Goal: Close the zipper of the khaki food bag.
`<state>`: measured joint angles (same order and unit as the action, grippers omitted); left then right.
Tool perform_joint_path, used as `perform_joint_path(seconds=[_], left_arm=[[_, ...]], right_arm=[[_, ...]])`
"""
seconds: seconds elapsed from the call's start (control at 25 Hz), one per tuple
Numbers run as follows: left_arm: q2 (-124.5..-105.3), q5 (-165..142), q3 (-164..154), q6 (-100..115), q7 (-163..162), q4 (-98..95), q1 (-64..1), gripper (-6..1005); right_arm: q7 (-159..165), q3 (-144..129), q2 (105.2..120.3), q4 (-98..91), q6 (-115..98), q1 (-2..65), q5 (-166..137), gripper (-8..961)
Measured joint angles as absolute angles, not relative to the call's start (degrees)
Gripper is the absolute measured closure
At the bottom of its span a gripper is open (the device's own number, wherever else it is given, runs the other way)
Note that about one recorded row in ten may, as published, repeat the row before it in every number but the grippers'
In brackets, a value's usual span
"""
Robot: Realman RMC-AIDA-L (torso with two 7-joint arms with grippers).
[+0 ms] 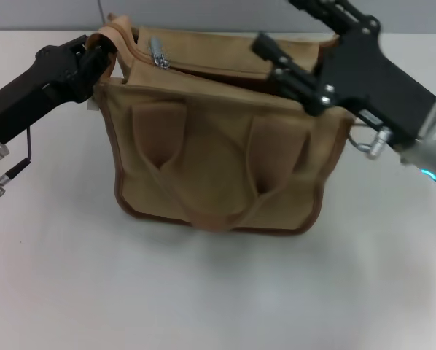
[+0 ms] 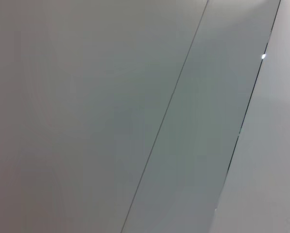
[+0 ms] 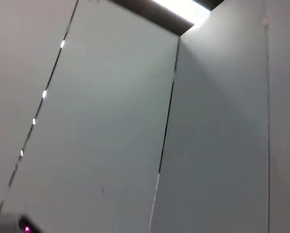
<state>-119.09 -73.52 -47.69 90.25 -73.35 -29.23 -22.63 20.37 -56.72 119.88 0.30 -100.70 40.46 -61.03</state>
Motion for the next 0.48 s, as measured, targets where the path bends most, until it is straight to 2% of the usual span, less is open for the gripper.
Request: perform_joint_path(seconds=[0.2,0.48], left_arm=[[-119.13,-73.51,-47.73,90.96,-74.33,-29.11,-23.73,976],[-119.12,-73.51,-47.80,91.27,-75.03,-29.09,-24.75,975]], right_arm=[[12.25,-55.94,119.89,2.93,-92.81,45.19,-60.78,284],[-2.23,-54.28,119.88,2.79,-90.27,46.17,-60.78,284]])
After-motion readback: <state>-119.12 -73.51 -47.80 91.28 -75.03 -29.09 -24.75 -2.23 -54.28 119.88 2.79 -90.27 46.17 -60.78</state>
